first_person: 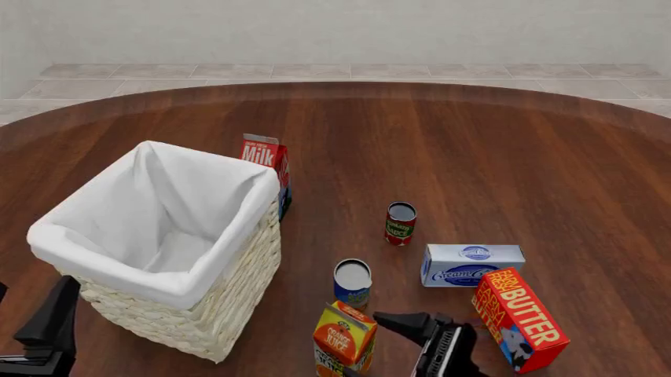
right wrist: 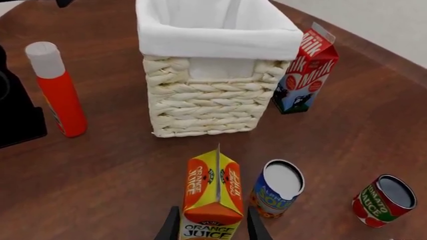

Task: Pick up the orange juice, and put it in the basket.

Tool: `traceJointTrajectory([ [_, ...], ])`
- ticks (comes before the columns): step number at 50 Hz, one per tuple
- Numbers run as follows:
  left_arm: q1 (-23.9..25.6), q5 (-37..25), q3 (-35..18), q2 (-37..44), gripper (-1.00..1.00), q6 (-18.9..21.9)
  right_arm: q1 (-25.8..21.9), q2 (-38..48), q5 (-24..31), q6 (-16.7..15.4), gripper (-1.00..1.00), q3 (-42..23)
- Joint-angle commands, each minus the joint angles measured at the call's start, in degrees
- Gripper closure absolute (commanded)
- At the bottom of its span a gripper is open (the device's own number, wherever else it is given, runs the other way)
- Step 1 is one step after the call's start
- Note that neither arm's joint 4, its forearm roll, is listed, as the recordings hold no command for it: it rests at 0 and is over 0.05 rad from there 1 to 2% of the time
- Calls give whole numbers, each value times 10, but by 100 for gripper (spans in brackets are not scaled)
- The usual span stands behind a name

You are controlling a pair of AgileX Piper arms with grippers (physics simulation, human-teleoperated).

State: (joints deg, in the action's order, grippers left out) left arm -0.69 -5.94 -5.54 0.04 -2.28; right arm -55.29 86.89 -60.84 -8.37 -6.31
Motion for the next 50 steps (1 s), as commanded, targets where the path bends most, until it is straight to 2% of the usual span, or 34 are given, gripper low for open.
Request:
traceJointTrajectory([
  [1, 0, 0, 1, 0, -100, -1, 2, 22, -16, 4, -100, -2],
  [26, -1, -3, -5, 0, -100, 0, 3, 63, -41, 16, -100, -11],
  [38, -1, -6, -7, 0, -100, 1, 29, 99, -53, 23, -100, -22],
  [39, -2, -6, -8, 0, -100, 1, 33, 100, -56, 28, 100, -23],
  [50, -2, -5, -7, 0, -100, -2, 45, 74, -41, 24, 100, -21],
])
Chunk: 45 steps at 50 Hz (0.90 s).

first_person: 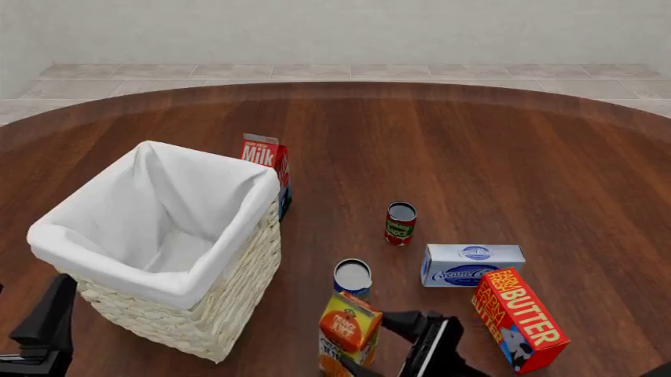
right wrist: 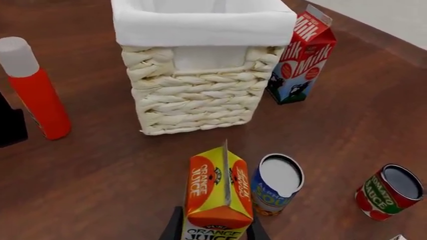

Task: Pick up the orange juice, and put it in the basket.

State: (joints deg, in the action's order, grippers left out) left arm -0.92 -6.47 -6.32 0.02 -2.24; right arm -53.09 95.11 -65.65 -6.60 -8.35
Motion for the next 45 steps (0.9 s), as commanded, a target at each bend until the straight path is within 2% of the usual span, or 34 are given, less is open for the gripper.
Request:
traceJointTrajectory([
  [1, -1, 1, 0, 0, -100, -3, 30, -17, 14, 2, 100, -1],
  [8, -1, -3, -7, 0, -100, -4, 29, -107, 68, -18, 100, 1],
  [10, -1, -5, -11, 0, -100, -6, 23, -172, 102, -32, 100, -2],
  [14, -1, -7, -15, 0, -100, -5, 9, -241, 142, -38, 100, -13],
  [16, -1, -9, -18, 0, -100, -4, 4, -270, 162, -53, 100, -23],
  [19, -2, -11, -21, 0, -100, -4, 2, -288, 172, -60, 100, -30],
  [20, -2, -14, -23, 0, -100, -4, -4, -300, 182, -73, 100, -40],
  [22, -2, -14, -23, 0, -100, -4, -4, -300, 182, -73, 100, -40],
  [27, -6, -18, -29, 0, -100, -1, -1, -384, 234, -105, 100, -66],
  [31, -6, -20, -32, 0, -100, -1, 7, -397, 237, -122, 100, -78],
  [35, -6, -23, -34, 0, -100, 0, 6, -394, 224, -121, 100, -90],
  [36, -5, -23, -35, 0, -100, 0, 14, -374, 210, -138, 100, -100],
  [41, -8, -27, -41, 0, -100, 0, 8, -385, 216, -138, 100, -121],
  [45, -11, -30, -46, 0, -100, -1, 5, -367, 200, -139, 100, -142],
])
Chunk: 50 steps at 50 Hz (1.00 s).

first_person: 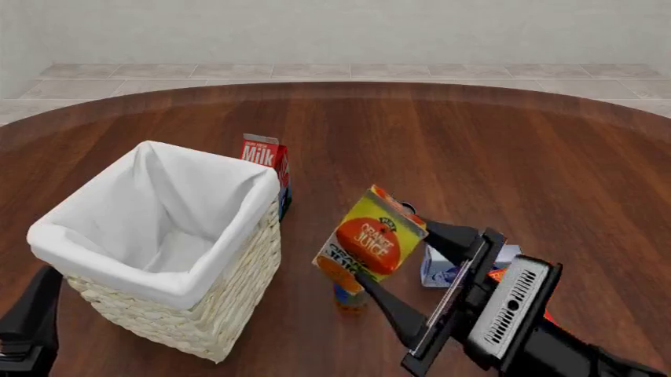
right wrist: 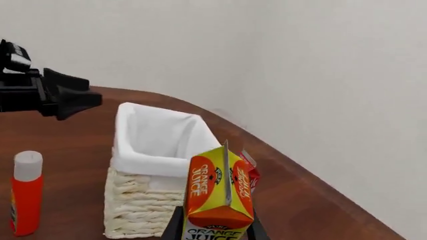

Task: Pick up the orange juice, and put it in the basket.

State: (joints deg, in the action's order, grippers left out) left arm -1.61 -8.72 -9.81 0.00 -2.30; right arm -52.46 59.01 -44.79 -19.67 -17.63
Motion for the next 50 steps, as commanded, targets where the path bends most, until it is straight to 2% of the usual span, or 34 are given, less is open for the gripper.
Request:
traceJointTrajectory([
  [1, -5, -9, -13, 0, -100, 1, -5, -6, -9, -9, 100, -52],
  [24, -5, -30, -36, 0, -100, 0, -41, 7, -19, -40, 100, -108],
  [50, -5, -33, -42, 0, -100, 7, -89, 81, -64, -31, 100, -169],
])
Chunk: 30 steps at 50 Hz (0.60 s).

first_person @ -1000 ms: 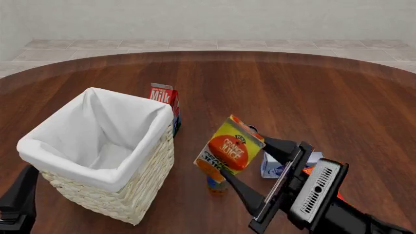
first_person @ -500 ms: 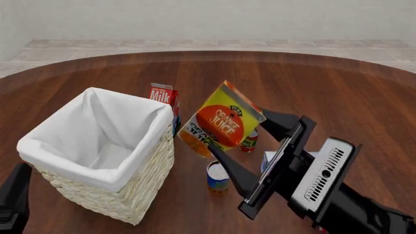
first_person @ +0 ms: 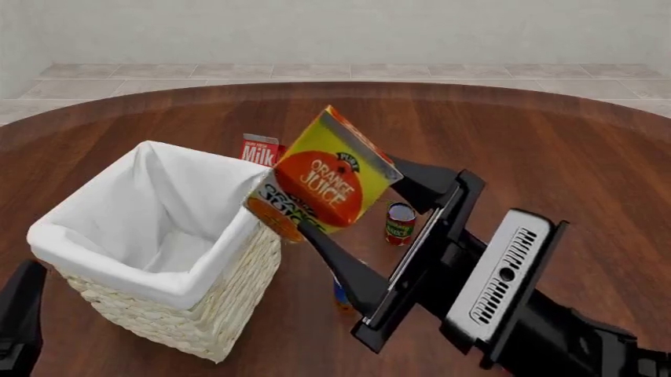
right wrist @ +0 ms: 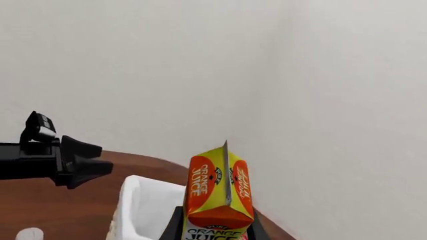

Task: Pick up the orange juice, and put it in the basket.

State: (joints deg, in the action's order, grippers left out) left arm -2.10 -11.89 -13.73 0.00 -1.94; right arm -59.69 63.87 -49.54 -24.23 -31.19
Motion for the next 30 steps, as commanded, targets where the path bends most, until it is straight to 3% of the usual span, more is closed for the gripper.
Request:
traceJointTrajectory([
  [1, 1, -1, -2, 0, -100, 2, -18, 40, -19, 15, 100, -38],
  [30, -8, -8, -14, 0, -100, 8, -42, 135, -12, 34, 100, -129],
])
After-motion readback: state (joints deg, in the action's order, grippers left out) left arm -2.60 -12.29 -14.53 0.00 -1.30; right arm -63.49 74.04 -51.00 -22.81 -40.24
